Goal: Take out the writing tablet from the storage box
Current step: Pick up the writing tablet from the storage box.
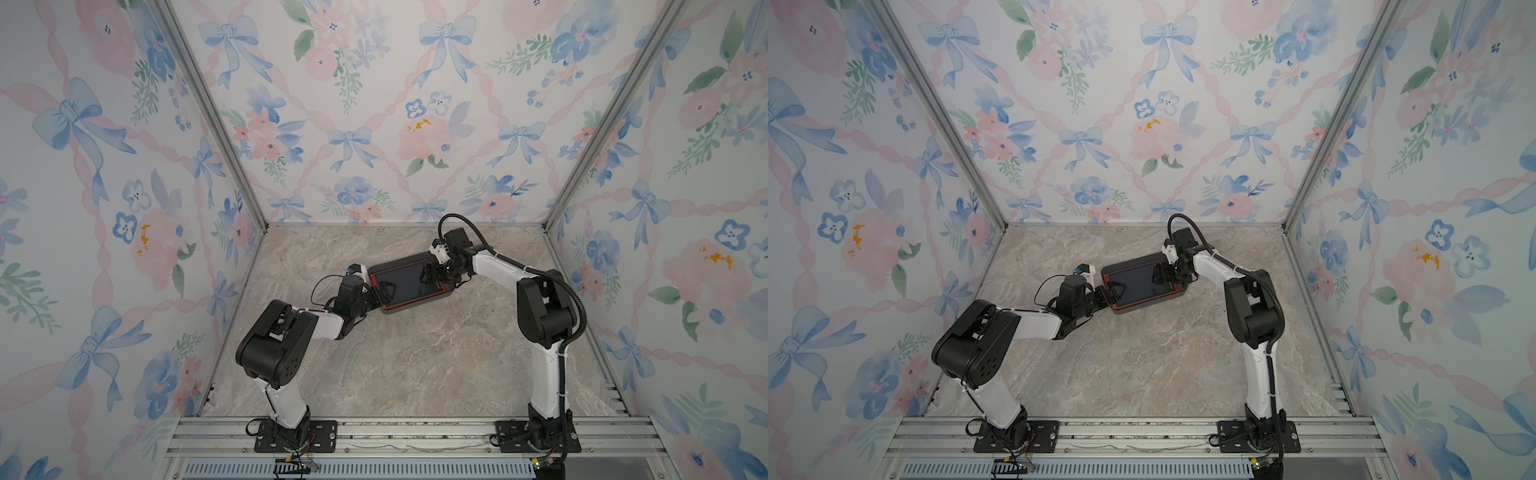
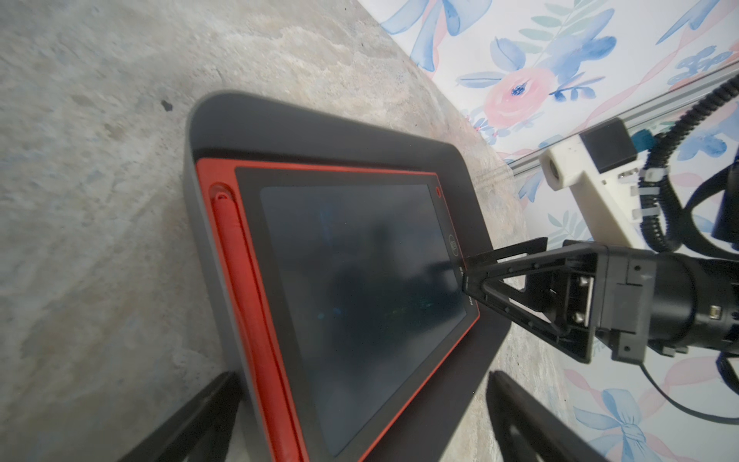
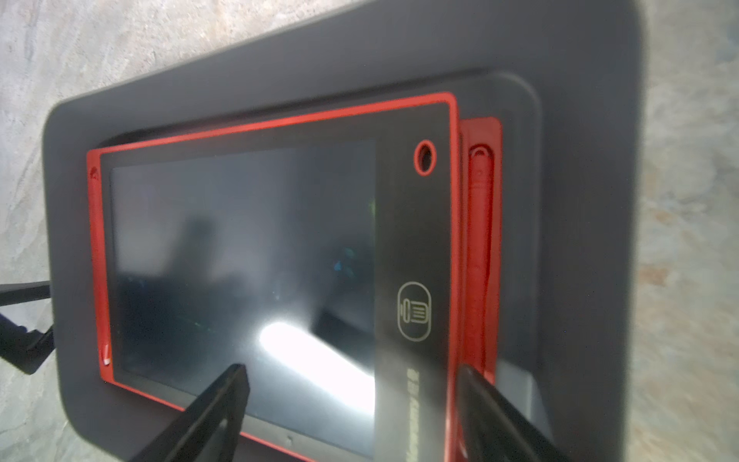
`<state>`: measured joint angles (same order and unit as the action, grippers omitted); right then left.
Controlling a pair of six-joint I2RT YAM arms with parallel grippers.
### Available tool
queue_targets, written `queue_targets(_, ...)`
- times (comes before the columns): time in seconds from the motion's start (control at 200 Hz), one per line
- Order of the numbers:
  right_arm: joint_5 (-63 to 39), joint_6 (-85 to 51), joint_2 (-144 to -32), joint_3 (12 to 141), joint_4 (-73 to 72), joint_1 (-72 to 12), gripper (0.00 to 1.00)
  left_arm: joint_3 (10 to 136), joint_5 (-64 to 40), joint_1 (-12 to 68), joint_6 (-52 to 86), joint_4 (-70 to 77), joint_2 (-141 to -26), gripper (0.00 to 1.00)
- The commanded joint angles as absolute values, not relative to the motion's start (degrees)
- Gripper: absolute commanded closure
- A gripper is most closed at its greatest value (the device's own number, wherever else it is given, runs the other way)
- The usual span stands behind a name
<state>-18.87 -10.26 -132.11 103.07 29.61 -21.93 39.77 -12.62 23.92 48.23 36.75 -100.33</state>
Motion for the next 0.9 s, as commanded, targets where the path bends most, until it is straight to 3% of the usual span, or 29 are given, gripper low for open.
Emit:
queue_targets(0.0,-22.7,-9.8,-135.6,103.4,31.3,-23.2,0.16,40.7,-14.6,24.1,47.2,37.5,-101.3,0.02)
queue_targets(0.1,-21.6,-8.5,-136.3,104.9,33.6,-23.7,0.16,41.1,-15.0,24.0,47.2,37.6,-101.7,0.02)
queue_targets(0.43,-34.2,-14.7,-135.0,100.6,25.5,-21.6,0.18,41.4,-15.4,24.0,47.2,37.5,-102.3,0.02)
queue_targets(0.895,-47.3,-17.3,-131.8,95.9,19.1,-20.1,0.29,41.7,-15.2,24.0,46.9,37.6,-102.9,0.02)
